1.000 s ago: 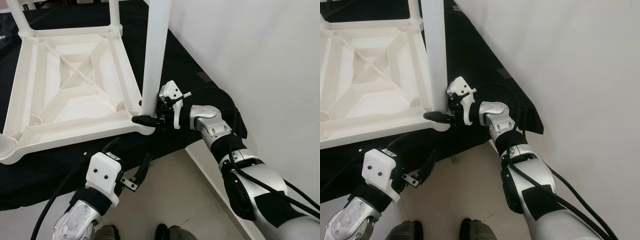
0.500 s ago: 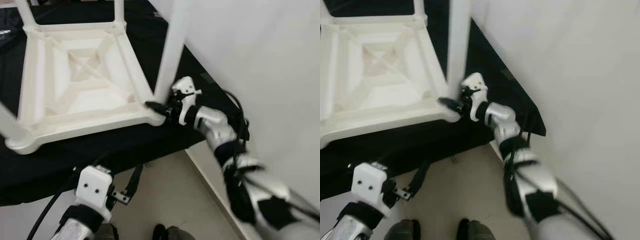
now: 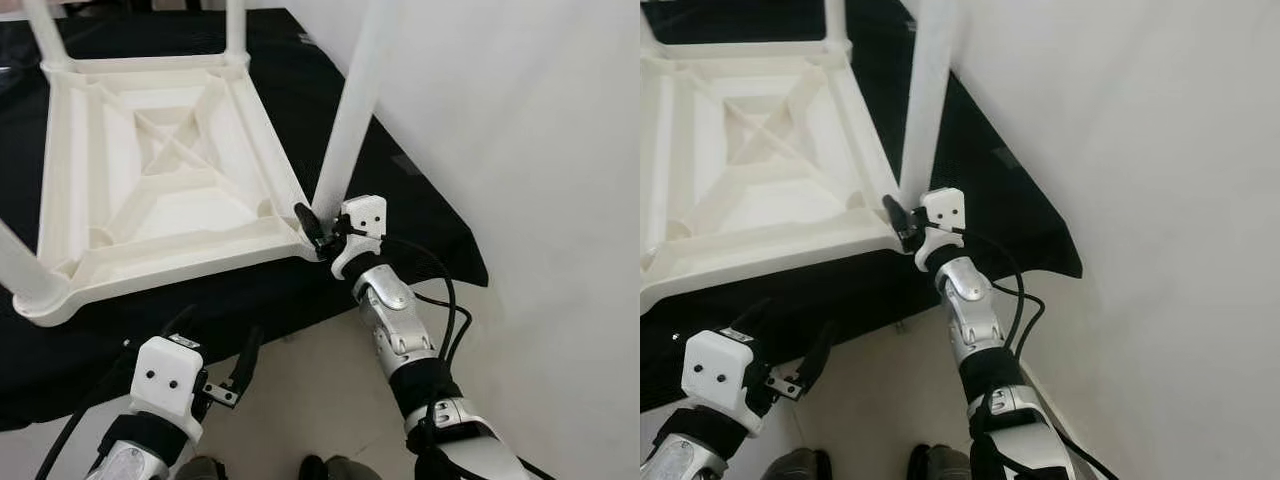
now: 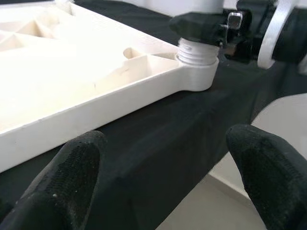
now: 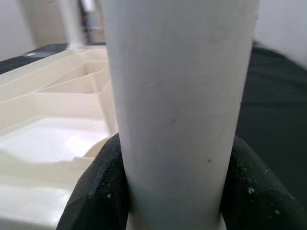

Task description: Building children table

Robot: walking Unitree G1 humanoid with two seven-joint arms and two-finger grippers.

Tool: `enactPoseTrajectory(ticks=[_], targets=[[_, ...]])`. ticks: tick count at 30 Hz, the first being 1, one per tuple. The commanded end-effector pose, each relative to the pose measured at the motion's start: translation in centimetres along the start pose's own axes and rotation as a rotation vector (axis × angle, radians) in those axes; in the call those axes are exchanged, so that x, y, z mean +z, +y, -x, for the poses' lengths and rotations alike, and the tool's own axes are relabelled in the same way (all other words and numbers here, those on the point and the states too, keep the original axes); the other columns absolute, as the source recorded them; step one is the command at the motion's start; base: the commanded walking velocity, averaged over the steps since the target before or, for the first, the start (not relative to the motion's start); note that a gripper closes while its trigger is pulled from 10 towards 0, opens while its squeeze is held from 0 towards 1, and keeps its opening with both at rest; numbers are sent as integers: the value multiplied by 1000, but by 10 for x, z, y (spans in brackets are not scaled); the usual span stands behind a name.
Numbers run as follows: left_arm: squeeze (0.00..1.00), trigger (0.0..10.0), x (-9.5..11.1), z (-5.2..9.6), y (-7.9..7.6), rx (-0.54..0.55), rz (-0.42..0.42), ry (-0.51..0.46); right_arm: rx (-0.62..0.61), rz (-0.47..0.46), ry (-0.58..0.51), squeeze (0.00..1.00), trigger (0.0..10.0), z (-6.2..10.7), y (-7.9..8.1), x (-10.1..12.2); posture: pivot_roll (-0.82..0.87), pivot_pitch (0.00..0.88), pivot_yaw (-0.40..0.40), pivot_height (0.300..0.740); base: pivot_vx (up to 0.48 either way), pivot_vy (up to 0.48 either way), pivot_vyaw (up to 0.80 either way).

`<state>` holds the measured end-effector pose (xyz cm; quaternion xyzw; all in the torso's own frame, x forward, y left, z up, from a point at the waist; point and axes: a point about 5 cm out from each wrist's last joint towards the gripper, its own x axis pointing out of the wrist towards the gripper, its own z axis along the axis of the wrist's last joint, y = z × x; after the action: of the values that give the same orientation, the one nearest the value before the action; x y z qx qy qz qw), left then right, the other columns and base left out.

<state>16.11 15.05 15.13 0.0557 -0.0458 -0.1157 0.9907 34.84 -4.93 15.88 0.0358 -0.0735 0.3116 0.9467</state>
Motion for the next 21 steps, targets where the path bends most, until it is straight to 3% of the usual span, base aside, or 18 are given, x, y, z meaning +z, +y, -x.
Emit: enactPoseTrajectory(ticks=[1,2,3,4,6,7,8,9,10,11,14,20,21], targets=[[0,10000,-3,1,-2,-11,-13,14,205,-39,105,910,10000,2,23,-17,237,213,-159,740,0,0,0],[0,10000,-3,1,-2,-15,-16,13,251,-30,97,910,10000,3,24,-13,237,213,-159,740,0,0,0],[0,10000,-3,1,-2,-18,-18,12,278,-24,93,1000,10000,4,25,-10,237,213,-159,740,0,0,0],[0,10000,-3,1,-2,-18,-18,12,278,-24,93,1000,10000,4,25,-10,237,213,-159,740,0,0,0],[0,10000,-1,0,-4,-21,-15,5,446,51,75,1000,10000,2,18,6,245,212,-163,740,0,0,0],[0,10000,-1,0,-4,-21,-15,5,446,51,75,1000,10000,2,18,6,245,212,-163,740,0,0,0],[0,10000,-1,-1,-4,-23,-14,3,507,91,76,902,10000,0,14,13,244,213,-165,740,0,0,0],[0,10000,-1,-1,-4,-24,-14,1,553,128,76,259,10000,-3,11,18,244,213,-165,740,0,0,0],[0,10000,-1,-1,-4,-24,-14,1,553,128,76,259,10000,-3,11,18,244,213,-165,740,0,0,0],[0,10000,-1,-2,-6,-34,-14,-2,575,173,64,0,10000,-13,5,29,242,210,-167,740,0,0,0],[0,10000,-1,-4,-9,-48,-13,-7,592,193,58,0,10000,-25,0,43,249,207,-167,740,0,0,0],[0,10000,1,-7,-10,-50,-16,-14,666,181,110,0,10000,-29,-4,49,252,201,-177,740,0,0,0],[0,10000,1,-7,-10,-50,-23,-16,709,190,137,0,0,-27,-4,48,252,203,-180,740,0,0,0]])
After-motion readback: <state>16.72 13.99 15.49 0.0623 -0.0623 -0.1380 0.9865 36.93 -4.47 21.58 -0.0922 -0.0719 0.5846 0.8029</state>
